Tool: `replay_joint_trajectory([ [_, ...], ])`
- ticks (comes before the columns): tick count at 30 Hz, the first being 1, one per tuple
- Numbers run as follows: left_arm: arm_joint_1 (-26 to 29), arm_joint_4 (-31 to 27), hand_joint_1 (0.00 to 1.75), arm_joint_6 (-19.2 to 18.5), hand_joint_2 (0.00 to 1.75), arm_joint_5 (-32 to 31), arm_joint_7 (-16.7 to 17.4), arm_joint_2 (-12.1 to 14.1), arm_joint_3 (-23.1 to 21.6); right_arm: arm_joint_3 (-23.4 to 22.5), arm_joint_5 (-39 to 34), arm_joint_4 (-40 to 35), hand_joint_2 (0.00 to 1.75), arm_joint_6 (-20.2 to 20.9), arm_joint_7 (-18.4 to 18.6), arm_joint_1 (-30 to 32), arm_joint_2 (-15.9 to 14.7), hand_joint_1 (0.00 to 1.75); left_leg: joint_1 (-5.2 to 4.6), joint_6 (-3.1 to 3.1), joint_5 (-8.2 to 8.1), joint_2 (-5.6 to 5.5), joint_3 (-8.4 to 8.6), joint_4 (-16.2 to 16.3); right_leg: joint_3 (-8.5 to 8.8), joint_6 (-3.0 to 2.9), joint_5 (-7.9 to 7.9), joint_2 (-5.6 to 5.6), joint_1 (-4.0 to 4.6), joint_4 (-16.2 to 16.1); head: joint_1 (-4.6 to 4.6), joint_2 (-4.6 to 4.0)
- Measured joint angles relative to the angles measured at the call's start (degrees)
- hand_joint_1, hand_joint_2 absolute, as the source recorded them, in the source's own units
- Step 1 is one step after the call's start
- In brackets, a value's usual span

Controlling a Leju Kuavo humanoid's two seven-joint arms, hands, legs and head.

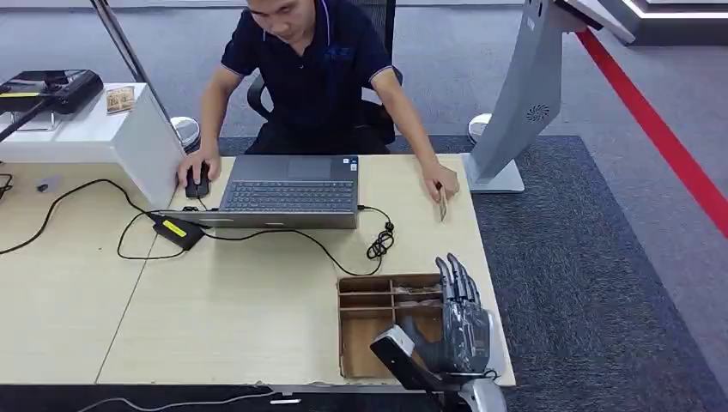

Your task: Pass the card to the sensor for recognition and then transmit it.

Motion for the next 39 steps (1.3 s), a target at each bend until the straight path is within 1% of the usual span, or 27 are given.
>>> replay_joint_trajectory([
  [15, 0.00, 0.00, 0.00, 0.00, 0.00, -0.11, -0.09, 0.00, 0.00, -0.02, -0.68, 0.66, 1.75, 0.00, 0.00, -0.08, 0.00, 0.14, 0.00, 0.00, 0.00, 0.00, -0.01, 0.00, 0.00, 0.00, 0.00, 0.00, 0.00, 0.00, 0.00, 0.00],
  [31, 0.00, 0.00, 0.00, -0.04, 0.00, -0.48, -0.13, 0.00, 0.00, -0.11, -1.57, 2.67, 1.75, 0.00, 0.00, -1.07, -0.02, 0.12, 0.00, 0.00, 0.00, 0.00, -0.01, 0.00, -0.01, 0.00, 0.00, 0.00, 0.00, 0.00, 0.00, 0.00],
  [34, 0.00, 0.00, 0.00, -0.04, 0.00, -0.52, -0.13, 0.00, 0.00, -0.15, -1.18, 2.80, 1.75, 0.00, 0.02, -1.15, -0.02, 0.12, 0.00, 0.00, 0.00, 0.00, -0.02, 0.00, -0.01, 0.00, 0.00, 0.00, 0.00, 0.00, 0.00, 0.00],
  [39, 0.00, 0.00, 0.00, -0.22, 0.00, -0.87, -0.13, 0.00, -0.02, -0.35, 0.81, 3.37, 1.75, 0.00, 1.22, -1.75, -0.20, 0.12, 0.00, 0.00, 0.00, 0.00, -0.02, 0.00, -0.02, 0.00, 0.00, 0.00, 0.00, 0.00, 0.00, 0.00],
])
